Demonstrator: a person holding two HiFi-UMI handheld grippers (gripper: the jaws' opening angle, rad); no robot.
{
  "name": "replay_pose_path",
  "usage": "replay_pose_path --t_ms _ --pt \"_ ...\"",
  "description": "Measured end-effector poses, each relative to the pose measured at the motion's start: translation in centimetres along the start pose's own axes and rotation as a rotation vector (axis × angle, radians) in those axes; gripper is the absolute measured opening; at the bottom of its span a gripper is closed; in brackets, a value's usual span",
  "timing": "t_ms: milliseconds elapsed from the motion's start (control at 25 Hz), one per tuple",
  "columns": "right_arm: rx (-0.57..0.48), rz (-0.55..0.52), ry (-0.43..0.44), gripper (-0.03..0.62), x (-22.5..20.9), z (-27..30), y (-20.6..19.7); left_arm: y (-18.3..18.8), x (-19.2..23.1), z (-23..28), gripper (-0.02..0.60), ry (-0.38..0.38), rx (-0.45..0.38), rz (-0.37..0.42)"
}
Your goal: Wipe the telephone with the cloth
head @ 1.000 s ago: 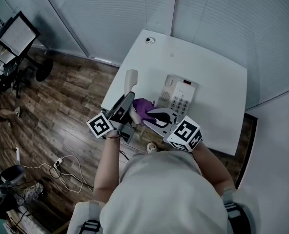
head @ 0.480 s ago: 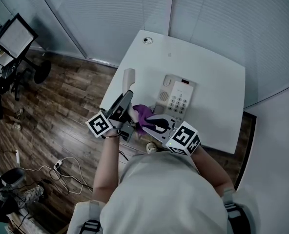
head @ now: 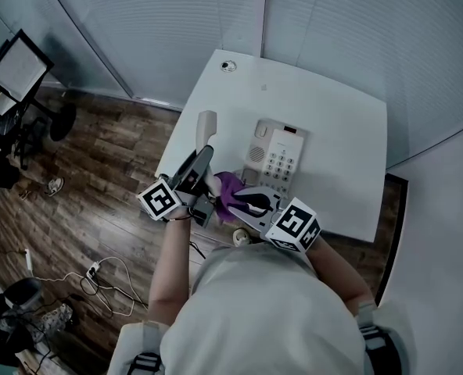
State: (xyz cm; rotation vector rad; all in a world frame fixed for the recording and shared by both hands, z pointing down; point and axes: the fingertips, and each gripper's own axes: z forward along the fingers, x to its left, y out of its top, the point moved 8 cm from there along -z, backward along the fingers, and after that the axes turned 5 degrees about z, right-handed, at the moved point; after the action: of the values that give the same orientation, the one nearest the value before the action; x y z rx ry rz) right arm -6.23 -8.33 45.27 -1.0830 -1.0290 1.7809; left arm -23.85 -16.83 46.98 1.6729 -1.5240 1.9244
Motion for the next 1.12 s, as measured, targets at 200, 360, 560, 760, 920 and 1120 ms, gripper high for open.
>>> replay_pose_path --t_ms 200,360,560,760,920,1120 --pt "-0.017 0.000 -0.068 0.080 0.0 -1.5 0.7 -0.1 -0.4 0.3 0.224 0.013 0.030 0.009" --pt "-0.041 0.003 -0.129 0.080 -1.3 -3.2 0.6 -1.1 0.3 1.1 0.224 0.057 0.061 0.022" --pt "-0.071 0.010 -0.206 0.080 -2.5 -5.3 0.8 -2.0 0.5 2.3 0.224 0.080 0.105 0.081" --pt "-0.096 0.025 -0.280 0.080 -3.8 -7.3 0.8 -3.0 0.6 3.8 0.224 0.093 0.142 0.131" --pt "-0.115 0.038 -0.328 0.080 -4.5 -8.9 0.7 -4.2 1.2 4.7 0.224 0.149 0.186 0.157" --pt "-0.137 0.054 -0.386 0.080 -6.1 -11.0 0.9 -5.5 1.6 6.7 0.224 0.206 0.245 0.195"
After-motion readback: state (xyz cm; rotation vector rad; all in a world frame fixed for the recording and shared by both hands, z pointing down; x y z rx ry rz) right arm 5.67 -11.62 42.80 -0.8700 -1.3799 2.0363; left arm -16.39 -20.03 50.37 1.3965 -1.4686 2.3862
